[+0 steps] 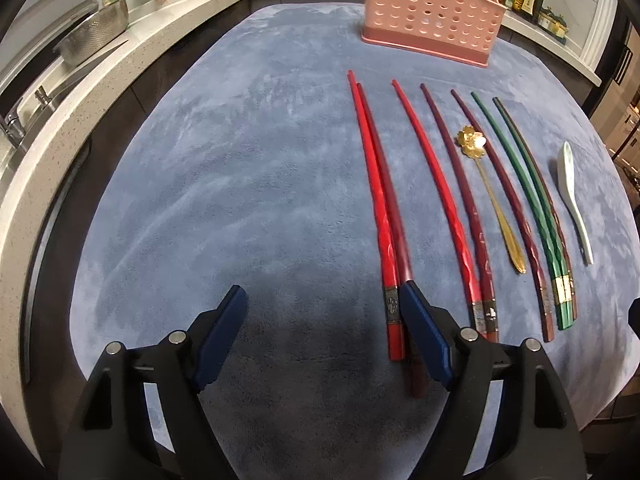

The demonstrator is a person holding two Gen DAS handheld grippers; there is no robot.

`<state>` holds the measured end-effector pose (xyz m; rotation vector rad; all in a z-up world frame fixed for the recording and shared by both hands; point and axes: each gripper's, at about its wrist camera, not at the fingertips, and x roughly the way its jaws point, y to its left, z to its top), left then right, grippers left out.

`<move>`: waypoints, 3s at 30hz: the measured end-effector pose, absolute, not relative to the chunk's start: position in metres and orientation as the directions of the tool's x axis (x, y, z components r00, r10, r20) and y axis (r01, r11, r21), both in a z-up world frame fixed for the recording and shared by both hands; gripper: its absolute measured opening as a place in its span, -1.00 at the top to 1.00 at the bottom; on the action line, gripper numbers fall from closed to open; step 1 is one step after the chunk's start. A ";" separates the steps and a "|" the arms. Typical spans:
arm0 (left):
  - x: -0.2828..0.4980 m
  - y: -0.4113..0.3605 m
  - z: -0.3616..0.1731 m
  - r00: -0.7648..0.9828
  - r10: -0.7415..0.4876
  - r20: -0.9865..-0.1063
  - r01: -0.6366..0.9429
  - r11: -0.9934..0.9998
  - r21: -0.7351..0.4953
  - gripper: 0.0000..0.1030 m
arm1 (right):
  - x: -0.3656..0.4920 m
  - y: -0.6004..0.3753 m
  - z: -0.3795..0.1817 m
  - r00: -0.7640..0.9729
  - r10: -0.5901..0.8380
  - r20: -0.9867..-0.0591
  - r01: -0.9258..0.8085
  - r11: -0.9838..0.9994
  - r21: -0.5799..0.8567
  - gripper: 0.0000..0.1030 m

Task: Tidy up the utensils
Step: 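Grasp a red chopstick with the left tool while the right tool grasps the white spoon, then lift the red chopstick and white spoon and carry both over the pink holder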

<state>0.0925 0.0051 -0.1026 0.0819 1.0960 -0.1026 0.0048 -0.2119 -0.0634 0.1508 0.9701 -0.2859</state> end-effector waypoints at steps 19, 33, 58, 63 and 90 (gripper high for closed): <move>0.092 0.001 -0.102 0.440 -0.080 -0.894 0.158 0.987 -0.010 0.70 | 0.040 -0.228 -0.083 0.549 -0.122 -0.827 0.278 0.960 0.043 -0.30; 0.096 -0.001 -0.103 0.434 -0.060 -0.899 0.153 0.988 0.008 0.77 | 0.076 -0.230 -0.113 0.522 -0.051 -0.851 0.224 0.971 0.080 0.59; 0.125 0.013 0.007 0.617 -0.124 -0.777 0.133 0.990 -0.052 0.87 | 0.073 -0.256 -0.012 0.681 -0.004 -0.732 0.200 0.963 0.181 0.89; 0.144 0.013 0.051 0.677 -0.157 -0.719 0.150 0.986 -0.074 0.87 | 0.086 -0.264 0.018 0.722 0.015 -0.692 0.186 0.959 0.214 0.89; 0.318 -0.045 0.218 0.866 -0.247 -0.435 0.203 0.968 -0.146 0.87 | 0.298 -0.288 0.083 0.783 0.218 -0.583 0.079 0.895 0.439 0.89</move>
